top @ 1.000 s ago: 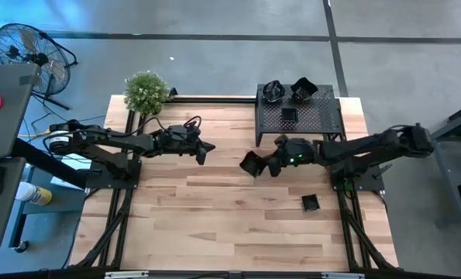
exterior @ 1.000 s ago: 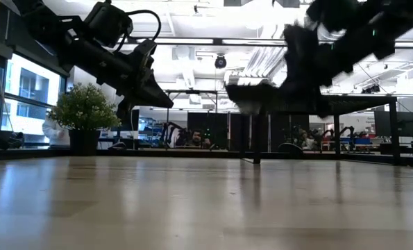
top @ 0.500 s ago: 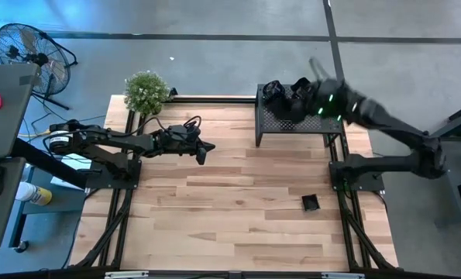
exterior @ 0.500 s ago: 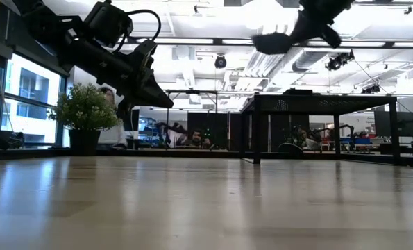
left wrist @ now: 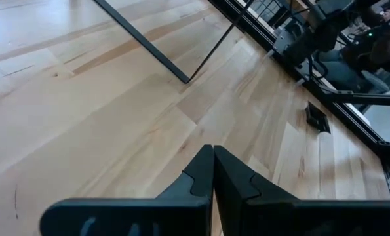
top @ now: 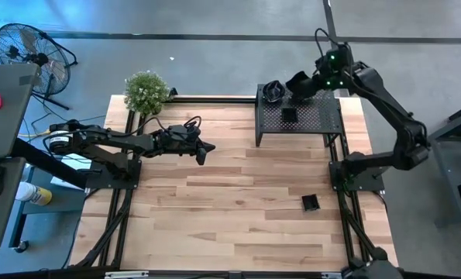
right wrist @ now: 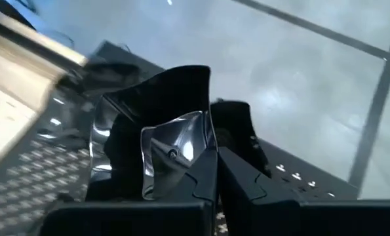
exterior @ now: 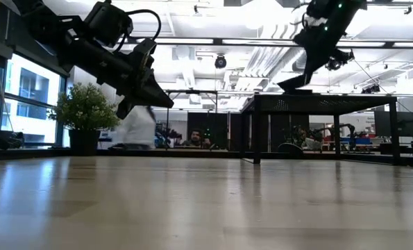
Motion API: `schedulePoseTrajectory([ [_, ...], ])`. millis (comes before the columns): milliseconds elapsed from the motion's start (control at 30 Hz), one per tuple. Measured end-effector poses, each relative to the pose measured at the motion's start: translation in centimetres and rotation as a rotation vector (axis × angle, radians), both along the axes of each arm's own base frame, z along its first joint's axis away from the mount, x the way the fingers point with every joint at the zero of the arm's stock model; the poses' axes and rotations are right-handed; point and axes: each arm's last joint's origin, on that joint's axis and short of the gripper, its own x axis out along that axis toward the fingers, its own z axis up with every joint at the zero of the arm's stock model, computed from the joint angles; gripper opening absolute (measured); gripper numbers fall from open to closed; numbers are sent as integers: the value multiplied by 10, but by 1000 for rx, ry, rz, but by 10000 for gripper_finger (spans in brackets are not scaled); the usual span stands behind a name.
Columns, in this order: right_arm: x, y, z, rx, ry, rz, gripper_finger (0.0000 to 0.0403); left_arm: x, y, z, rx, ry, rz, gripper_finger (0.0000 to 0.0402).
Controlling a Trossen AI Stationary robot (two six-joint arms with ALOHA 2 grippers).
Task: Pick & Place Mini shaped plates
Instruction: Stack the black distorted square plate on top of the black distorted square plate on the shelf, then stack the black square plate on top of the black square plate on the shelf
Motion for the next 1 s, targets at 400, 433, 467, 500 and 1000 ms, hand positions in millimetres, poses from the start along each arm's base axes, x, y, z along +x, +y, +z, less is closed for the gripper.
schedulePoseTrajectory([
  [400, -4, -13, -10, -19, 147, -40, 30, 0, 0, 0, -2, -1, -5, 1],
  [433, -4, -13, -10, -20, 148, -40, 38, 0, 0, 0, -2, -1, -5, 1],
  [467, -4, -13, -10, -20, 149, -40, 47, 0, 0, 0, -2, -1, -5, 1],
  [500, -4, -13, -10, -20, 149, -40, 57, 0, 0, 0, -2, 0, -5, 1],
  [1000, -3, 91, -2, 136, -17, 311, 18, 0, 0, 0, 12, 4, -8, 1],
])
